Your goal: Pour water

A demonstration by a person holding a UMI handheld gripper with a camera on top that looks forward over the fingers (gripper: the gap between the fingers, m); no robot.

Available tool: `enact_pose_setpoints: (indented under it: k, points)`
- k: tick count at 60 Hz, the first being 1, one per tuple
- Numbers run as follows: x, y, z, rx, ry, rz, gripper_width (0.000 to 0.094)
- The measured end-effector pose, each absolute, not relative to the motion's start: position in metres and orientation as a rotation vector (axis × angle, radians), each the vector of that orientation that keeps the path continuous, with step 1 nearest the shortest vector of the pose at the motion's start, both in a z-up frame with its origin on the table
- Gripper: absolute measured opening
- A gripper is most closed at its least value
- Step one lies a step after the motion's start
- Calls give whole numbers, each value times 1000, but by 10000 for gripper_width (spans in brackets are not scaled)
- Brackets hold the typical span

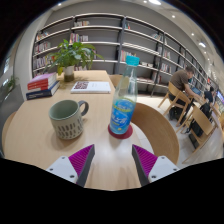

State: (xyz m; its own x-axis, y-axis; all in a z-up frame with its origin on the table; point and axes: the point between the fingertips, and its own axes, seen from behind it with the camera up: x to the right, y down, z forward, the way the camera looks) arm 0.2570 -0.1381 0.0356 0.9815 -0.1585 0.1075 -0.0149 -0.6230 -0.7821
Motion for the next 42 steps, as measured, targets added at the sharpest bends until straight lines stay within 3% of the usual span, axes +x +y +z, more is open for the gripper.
enact_pose_setpoints:
  k: [13, 33, 42]
  points:
    - [136, -198, 64, -2250, 79, -65, 760]
    - [1, -211, 194, -2099, -32, 28, 757]
    - [-25, -217, 235, -2044, -27, 38, 755]
